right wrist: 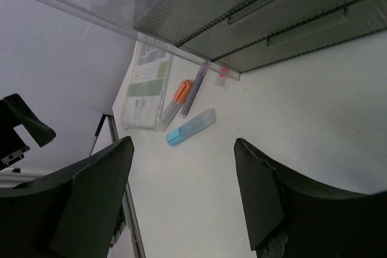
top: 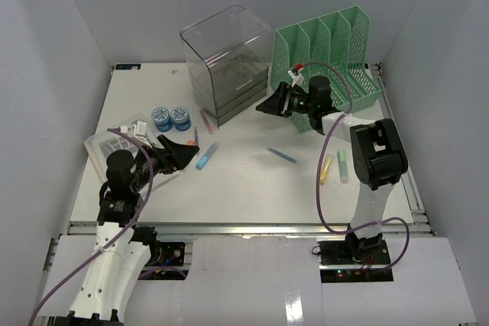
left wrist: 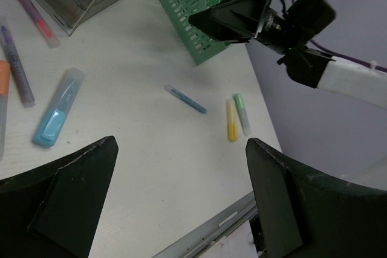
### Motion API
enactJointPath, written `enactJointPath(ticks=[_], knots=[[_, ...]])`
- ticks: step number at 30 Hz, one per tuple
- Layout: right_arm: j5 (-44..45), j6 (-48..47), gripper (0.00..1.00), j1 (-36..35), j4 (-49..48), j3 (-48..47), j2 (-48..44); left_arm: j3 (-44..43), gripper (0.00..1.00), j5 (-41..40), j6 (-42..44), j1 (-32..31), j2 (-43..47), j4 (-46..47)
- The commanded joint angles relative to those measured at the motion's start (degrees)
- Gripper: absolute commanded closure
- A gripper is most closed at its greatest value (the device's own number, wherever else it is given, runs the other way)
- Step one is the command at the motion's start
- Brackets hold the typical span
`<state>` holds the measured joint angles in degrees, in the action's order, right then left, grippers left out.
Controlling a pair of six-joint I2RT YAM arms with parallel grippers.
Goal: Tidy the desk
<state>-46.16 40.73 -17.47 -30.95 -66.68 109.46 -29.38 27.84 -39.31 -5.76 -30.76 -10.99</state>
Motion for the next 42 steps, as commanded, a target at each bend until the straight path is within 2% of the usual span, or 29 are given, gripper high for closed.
enactJointPath(ticks=[1, 11, 18, 26, 37, 42], knots=[[-0.2, 7.8, 0.27, -1.1, -12.1, -6.1, 4.4, 0.4, 0.02, 0.1, -7.4, -0.2, 3.4, -0.3], [15.8, 9.2, 0.29, -5.9, -9.0, -14.8, 9.8, 0.9, 0.02, -2.1, -11.3, -0.2, 6.2, -0.5], [20.7, 13.1, 0.34, -7.5, -8.1, -18.0, 12.9, 1.1, 0.02, -2.5, -10.7, -0.2, 5.9, -0.5], [21.4, 15.3, 0.45, -7.7, -9.0, -22.6, 16.6, 1.5, 0.02, -2.3, -10.5, -0.2, 5.5, -0.3], [21.5, 17.6, 0.72, -7.6, -10.8, -24.8, 18.1, 2.2, 0.02, -1.9, -11.3, -0.2, 5.9, 0.4], [20.8, 19.4, 0.85, -7.1, -13.0, -23.7, 17.6, 3.3, 0.02, -0.9, -11.7, -0.2, 5.5, 3.9]])
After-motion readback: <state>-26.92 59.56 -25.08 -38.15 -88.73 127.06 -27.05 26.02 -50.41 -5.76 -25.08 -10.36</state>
